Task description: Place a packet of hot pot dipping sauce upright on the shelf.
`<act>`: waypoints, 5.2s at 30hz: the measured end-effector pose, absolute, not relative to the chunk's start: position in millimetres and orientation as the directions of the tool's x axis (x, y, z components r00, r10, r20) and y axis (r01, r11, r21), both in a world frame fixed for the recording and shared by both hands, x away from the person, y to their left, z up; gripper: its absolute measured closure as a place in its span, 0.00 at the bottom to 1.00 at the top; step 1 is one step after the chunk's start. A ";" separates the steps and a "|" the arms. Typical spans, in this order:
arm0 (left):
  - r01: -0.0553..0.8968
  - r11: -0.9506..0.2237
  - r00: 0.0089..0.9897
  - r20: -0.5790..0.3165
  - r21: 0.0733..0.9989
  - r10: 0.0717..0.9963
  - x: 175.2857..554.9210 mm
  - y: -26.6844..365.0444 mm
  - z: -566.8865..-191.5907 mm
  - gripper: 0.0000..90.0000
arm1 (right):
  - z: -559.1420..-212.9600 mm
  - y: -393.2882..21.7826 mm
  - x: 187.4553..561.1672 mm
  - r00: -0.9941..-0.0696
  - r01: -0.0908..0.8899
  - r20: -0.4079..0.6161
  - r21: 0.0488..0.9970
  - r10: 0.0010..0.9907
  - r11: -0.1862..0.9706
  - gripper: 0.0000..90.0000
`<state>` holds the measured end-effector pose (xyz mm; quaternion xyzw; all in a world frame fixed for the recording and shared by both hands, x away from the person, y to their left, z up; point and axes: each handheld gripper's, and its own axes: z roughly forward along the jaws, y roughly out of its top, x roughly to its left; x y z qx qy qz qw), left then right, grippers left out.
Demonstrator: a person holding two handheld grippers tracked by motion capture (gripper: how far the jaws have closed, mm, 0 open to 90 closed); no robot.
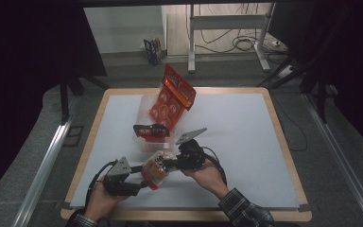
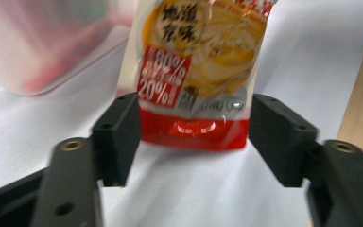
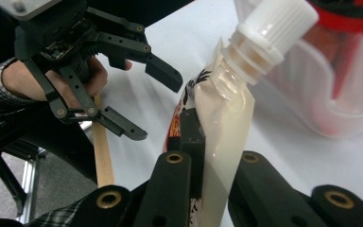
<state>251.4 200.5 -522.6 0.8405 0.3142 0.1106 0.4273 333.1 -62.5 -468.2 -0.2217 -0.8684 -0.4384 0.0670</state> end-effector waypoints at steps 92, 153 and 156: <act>0.375 -0.472 0.798 -0.019 0.798 0.602 249.9 197.6 -523.3 0.02 | -404.7 -74.3 435.4 -0.930 0.320 0.191 0.839 0.313 0.440 0.90; 0.371 -0.500 0.810 -0.010 0.782 0.586 249.5 193.7 -524.9 0.02 | -389.1 -68.0 445.2 -0.935 0.333 0.188 0.760 0.302 0.558 0.95; 0.370 -0.503 0.810 -0.006 0.781 0.587 249.3 194.0 -524.8 0.02 | -395.8 -57.6 444.9 -0.939 0.326 0.187 0.754 0.289 0.571 0.91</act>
